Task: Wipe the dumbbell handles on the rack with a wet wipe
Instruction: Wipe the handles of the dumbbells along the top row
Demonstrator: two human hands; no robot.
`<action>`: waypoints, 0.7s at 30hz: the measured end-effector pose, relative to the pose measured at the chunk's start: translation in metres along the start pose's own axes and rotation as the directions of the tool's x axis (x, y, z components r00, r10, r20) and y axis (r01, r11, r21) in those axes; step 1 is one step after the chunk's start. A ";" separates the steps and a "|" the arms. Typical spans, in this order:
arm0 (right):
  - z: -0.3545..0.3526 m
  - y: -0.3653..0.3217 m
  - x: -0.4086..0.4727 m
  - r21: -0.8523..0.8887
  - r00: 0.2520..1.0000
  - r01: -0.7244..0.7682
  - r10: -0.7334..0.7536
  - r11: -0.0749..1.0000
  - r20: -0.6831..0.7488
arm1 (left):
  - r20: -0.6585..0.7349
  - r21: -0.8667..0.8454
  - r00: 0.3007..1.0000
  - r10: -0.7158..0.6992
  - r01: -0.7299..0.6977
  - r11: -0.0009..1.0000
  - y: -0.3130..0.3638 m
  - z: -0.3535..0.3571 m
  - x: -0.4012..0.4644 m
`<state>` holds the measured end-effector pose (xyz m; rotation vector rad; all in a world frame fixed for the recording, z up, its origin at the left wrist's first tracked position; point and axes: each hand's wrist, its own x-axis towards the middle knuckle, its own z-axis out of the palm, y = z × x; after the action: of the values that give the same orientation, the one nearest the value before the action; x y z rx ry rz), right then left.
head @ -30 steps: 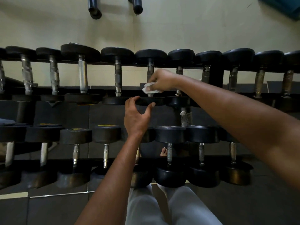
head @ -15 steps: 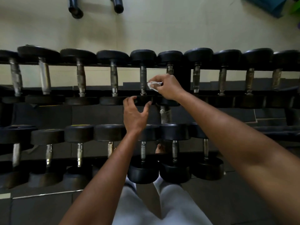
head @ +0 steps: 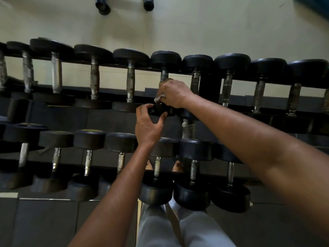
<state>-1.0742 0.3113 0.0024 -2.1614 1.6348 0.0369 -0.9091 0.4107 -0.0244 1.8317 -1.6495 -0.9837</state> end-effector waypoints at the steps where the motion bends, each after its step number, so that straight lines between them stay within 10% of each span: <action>1: 0.000 -0.006 0.007 -0.036 1.000 0.013 -0.013 0.999 0.011 | 0.000 0.000 1.000 0.008 -0.008 1.000 -0.002 0.000 0.000; 21: 0.030 0.024 -0.006 0.306 0.894 -0.447 0.425 0.840 0.140 | 0.028 -0.003 1.000 -0.004 0.005 1.000 -0.005 -0.007 0.005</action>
<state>-1.0912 0.3218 -0.0310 -1.4917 1.9072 -0.0289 -0.9008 0.4058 -0.0248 1.8280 -1.6601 -1.0182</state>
